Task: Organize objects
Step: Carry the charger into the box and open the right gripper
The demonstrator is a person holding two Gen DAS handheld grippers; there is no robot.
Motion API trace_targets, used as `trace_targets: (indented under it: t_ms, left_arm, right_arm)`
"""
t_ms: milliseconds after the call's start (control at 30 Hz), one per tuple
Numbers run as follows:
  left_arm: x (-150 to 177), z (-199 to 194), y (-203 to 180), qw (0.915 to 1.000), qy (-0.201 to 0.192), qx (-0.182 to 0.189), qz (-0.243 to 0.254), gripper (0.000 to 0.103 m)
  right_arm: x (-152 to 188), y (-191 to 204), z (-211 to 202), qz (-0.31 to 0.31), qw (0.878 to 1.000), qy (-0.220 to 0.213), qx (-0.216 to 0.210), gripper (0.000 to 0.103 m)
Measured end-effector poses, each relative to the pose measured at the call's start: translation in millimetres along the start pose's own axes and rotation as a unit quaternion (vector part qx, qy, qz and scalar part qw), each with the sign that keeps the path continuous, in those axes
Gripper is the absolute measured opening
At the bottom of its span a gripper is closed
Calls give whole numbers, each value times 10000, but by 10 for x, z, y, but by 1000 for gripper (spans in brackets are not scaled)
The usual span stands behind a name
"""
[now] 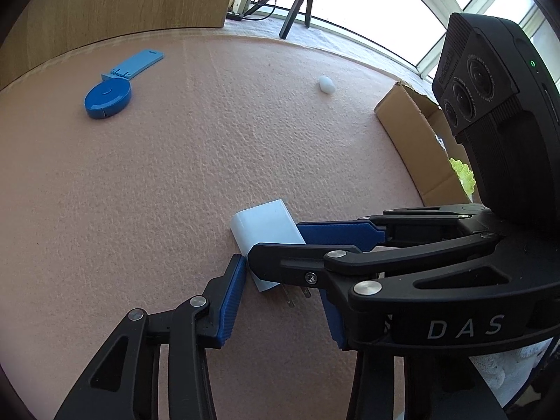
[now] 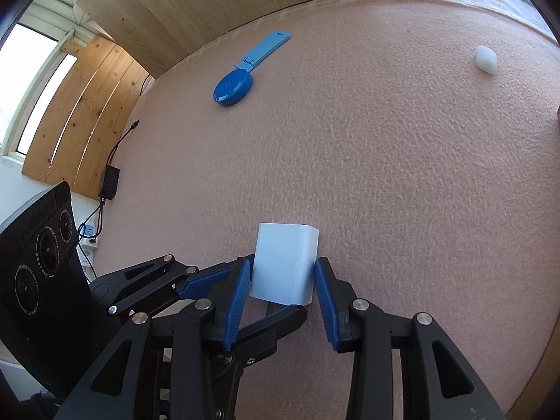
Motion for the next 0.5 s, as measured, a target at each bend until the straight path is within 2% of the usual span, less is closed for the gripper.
trace_targets:
  t_ms: [267, 500]
  left_arm:
    - [-59, -82, -60, 9999, -105, -17, 34, 45]
    - [-180, -210, -249, 9994, -250, 31, 223, 45]
  right_arm:
    - [8, 12, -85, 8, 9999, -144, -1, 34]
    - [7, 22, -342, -24, 9991, -423, 65, 34]
Point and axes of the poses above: each gripper's, at about its wrist camera, not at the fingertips, and z roughly the way its jaws point, y to its left, x to its underside, the point moved 4 cm from there along z, roughly the way its jaws point, and after that the axes turned 5 degrees about -x, right-handed, at the moved point
